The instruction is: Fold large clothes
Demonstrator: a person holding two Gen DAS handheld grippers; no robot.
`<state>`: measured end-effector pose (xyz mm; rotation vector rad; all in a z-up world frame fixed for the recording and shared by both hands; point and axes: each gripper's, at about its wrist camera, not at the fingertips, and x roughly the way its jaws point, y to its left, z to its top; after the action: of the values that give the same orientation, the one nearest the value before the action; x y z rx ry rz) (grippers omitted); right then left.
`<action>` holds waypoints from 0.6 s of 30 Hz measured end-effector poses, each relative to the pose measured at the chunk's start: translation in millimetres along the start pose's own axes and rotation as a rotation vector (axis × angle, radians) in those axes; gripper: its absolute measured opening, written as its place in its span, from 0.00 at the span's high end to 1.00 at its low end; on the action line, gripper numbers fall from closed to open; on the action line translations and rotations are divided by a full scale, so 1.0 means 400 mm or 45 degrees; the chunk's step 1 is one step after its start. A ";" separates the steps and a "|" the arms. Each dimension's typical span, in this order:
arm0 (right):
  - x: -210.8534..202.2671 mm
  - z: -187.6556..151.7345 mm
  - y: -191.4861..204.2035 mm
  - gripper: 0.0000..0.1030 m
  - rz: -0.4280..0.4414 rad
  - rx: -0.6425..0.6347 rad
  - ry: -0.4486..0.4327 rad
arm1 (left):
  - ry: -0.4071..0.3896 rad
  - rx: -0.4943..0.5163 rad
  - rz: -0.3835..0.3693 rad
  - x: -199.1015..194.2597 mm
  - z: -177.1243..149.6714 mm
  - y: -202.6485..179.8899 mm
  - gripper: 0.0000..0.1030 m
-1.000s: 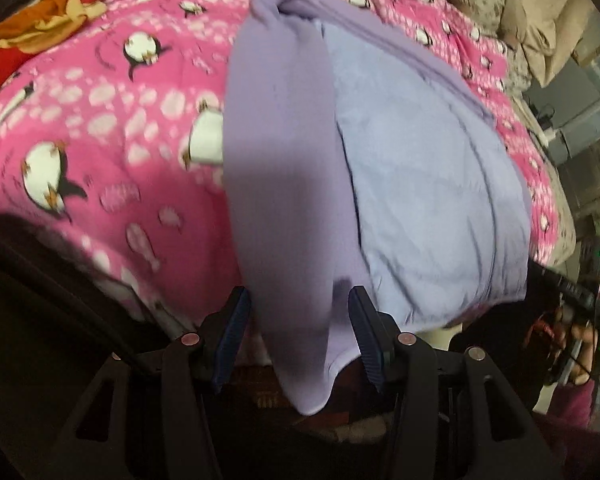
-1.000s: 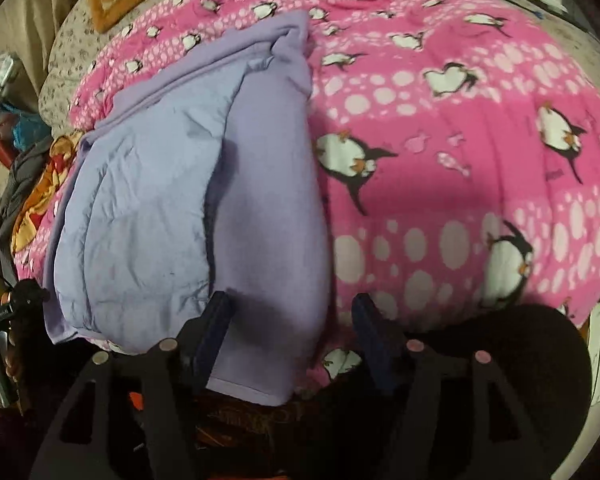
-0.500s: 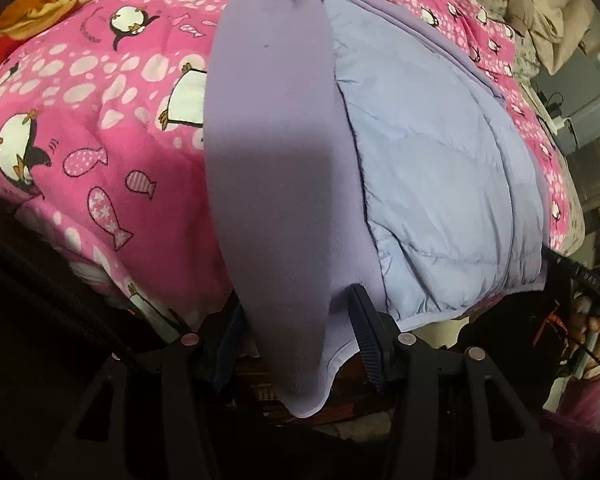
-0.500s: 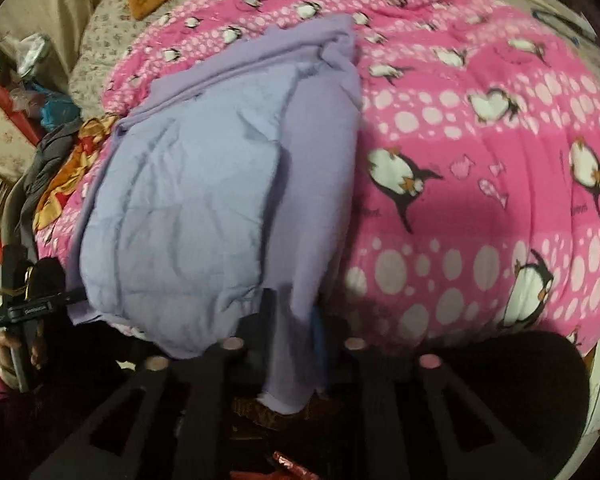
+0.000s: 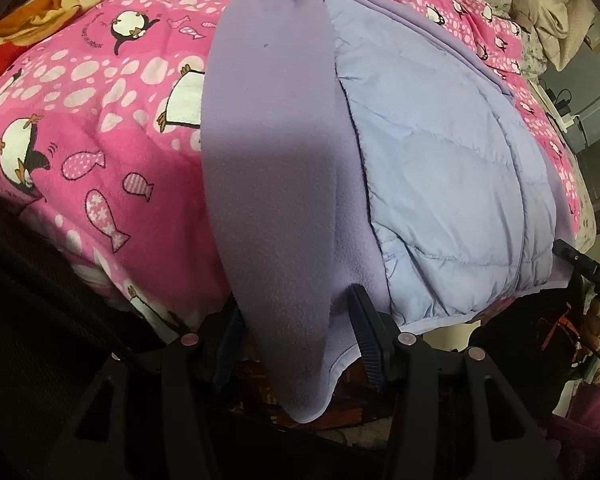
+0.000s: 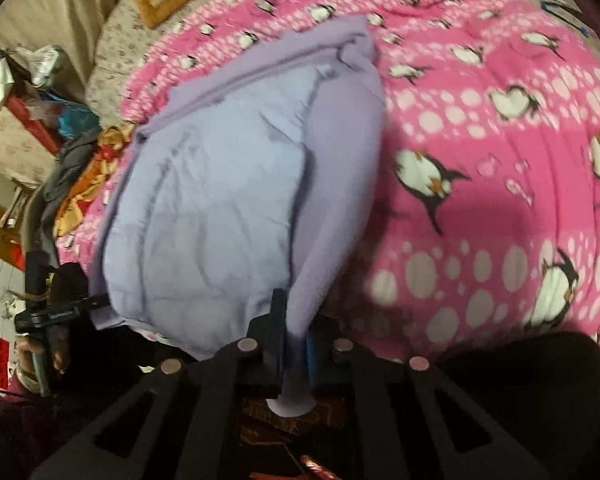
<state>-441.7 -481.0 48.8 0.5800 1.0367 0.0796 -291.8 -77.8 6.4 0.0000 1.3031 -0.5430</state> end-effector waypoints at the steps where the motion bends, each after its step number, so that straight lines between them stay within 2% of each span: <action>1: 0.006 0.001 0.004 0.92 -0.007 -0.020 0.000 | 0.000 -0.001 0.001 0.000 0.000 0.001 0.79; 3: 0.029 -0.001 -0.001 0.83 -0.015 -0.023 0.022 | 0.000 -0.003 0.004 0.005 0.003 -0.007 0.79; 6: 0.061 -0.003 -0.011 0.82 -0.023 0.013 0.072 | -0.002 0.003 0.005 0.006 0.008 -0.016 0.85; 7: 0.060 0.000 -0.011 0.83 -0.016 0.016 0.072 | -0.001 0.007 0.002 0.003 0.009 -0.016 0.97; 9: 0.045 0.005 -0.005 0.94 -0.010 -0.001 0.053 | -0.010 -0.002 0.019 -0.027 0.014 -0.009 1.00; 10: 0.035 0.010 -0.003 0.94 -0.004 -0.008 0.039 | -0.027 -0.008 -0.002 -0.049 0.022 -0.005 1.00; 12: 0.003 0.023 0.000 0.94 0.057 0.005 -0.002 | -0.100 -0.011 -0.036 -0.110 0.046 0.004 1.00; 16: -0.081 0.076 0.012 0.94 0.189 0.022 -0.141 | -0.289 0.007 -0.037 -0.219 0.115 0.009 1.00; 18: -0.108 0.106 0.010 0.94 0.245 0.046 -0.203 | -0.312 0.031 -0.006 -0.229 0.141 0.003 1.00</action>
<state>-428.1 -509.3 100.6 0.7071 0.8273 0.1815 -254.4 -58.8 105.6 -0.0485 1.0580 -0.5449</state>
